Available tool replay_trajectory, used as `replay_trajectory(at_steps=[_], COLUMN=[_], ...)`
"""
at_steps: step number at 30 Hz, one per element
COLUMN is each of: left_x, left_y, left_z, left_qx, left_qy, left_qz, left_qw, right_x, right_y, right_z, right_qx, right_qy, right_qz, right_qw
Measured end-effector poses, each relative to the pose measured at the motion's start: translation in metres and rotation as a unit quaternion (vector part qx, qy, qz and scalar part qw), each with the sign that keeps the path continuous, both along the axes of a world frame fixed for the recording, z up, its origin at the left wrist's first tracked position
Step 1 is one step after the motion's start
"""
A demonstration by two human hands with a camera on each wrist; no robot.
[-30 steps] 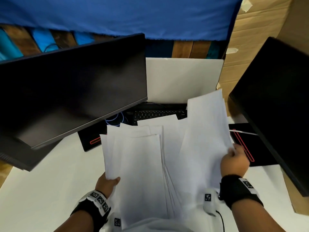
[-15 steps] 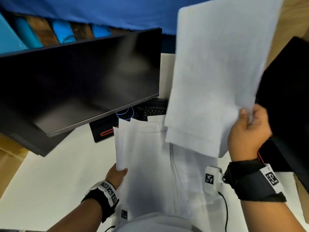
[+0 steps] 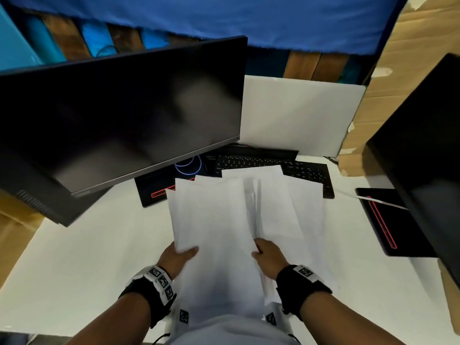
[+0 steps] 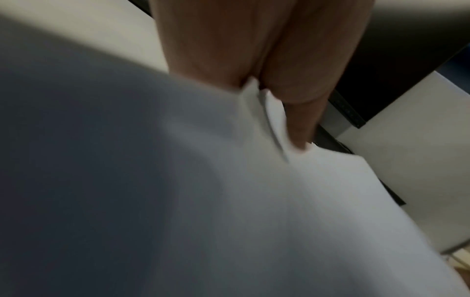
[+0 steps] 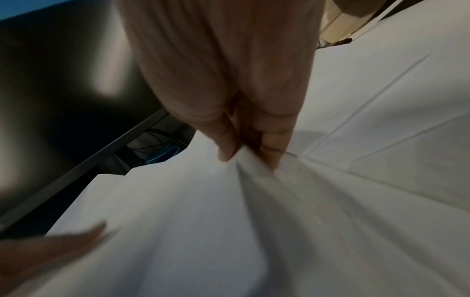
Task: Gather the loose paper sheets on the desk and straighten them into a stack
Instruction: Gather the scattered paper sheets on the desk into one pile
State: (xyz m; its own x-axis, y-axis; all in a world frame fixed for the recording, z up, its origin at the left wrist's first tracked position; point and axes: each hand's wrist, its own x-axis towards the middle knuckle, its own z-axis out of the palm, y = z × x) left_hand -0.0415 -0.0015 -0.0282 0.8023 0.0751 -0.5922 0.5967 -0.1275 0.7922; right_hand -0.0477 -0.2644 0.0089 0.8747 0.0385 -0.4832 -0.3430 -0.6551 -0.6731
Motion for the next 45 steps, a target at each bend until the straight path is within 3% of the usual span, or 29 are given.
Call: replay_trajectory(at_steps=[1, 3, 6, 8, 11, 13, 16, 19, 25, 28, 31, 33, 37, 40, 43, 45], left_x=[0.0, 0.001, 0.002, 0.003, 0.005, 0.007, 0.009, 0.009, 0.009, 0.008, 0.008, 0.007, 0.008, 0.009, 0.01, 0.01], left_y=[0.0, 0.001, 0.001, 0.001, 0.003, 0.005, 0.005, 0.005, 0.001, -0.001, -0.002, -0.001, 0.001, 0.003, 0.005, 0.006], left_z=[-0.002, -0.007, -0.008, -0.008, -0.011, -0.013, -0.016, -0.017, -0.01, -0.007, -0.006, -0.006, -0.011, -0.014, -0.028, -0.036], left_qx=[0.023, 0.048, 0.07, 0.074, 0.062, 0.036, 0.013, 0.012, 0.011, 0.012, 0.013, 0.01, 0.0, -0.003, -0.009, -0.016], left_qy=[-0.006, -0.014, -0.016, -0.017, -0.016, -0.017, -0.013, -0.01, -0.011, -0.017, -0.013, -0.01, -0.005, -0.013, -0.019, -0.035], left_qz=[-0.006, -0.008, -0.009, -0.005, 0.001, 0.016, 0.039, 0.042, 0.038, 0.038, 0.039, 0.045, 0.044, 0.037, 0.028, 0.039], left_qw=[1.0, 0.999, 0.997, 0.997, 0.998, 0.999, 0.999, 0.999, 0.999, 0.999, 0.999, 0.999, 0.999, 0.999, 0.999, 0.999], right_x=[0.002, 0.006, 0.01, 0.01, 0.012, 0.013, 0.01, 0.0, 0.0, -0.001, -0.002, 0.0, 0.016, 0.033, 0.043, 0.041], right_y=[-0.002, -0.012, -0.042, -0.061, -0.072, -0.075, -0.084, -0.091, -0.084, -0.087, -0.096, -0.105, -0.125, -0.128, -0.112, -0.093], right_z=[-0.001, -0.001, 0.004, 0.004, 0.001, -0.002, -0.001, 0.0, -0.002, 0.0, -0.001, 0.011, 0.066, 0.11, 0.13, 0.121], right_qx=[0.002, -0.006, -0.171, -0.194, -0.055, -0.043, -0.154, -0.262, -0.199, -0.206, -0.128, -0.128, -0.157, -0.105, -0.047, -0.033], right_qy=[-0.005, -0.056, -0.055, -0.005, 0.023, 0.044, 0.043, 0.077, -0.007, -0.005, -0.023, -0.062, -0.218, -0.3, -0.287, -0.243], right_qz=[-0.012, -0.117, -0.256, -0.268, -0.25, -0.24, -0.295, -0.296, -0.347, -0.324, -0.293, -0.328, -0.397, -0.394, -0.341, -0.299], right_qw=[1.0, 0.992, 0.95, 0.944, 0.966, 0.969, 0.942, 0.915, 0.916, 0.923, 0.947, 0.934, 0.878, 0.862, 0.894, 0.922])
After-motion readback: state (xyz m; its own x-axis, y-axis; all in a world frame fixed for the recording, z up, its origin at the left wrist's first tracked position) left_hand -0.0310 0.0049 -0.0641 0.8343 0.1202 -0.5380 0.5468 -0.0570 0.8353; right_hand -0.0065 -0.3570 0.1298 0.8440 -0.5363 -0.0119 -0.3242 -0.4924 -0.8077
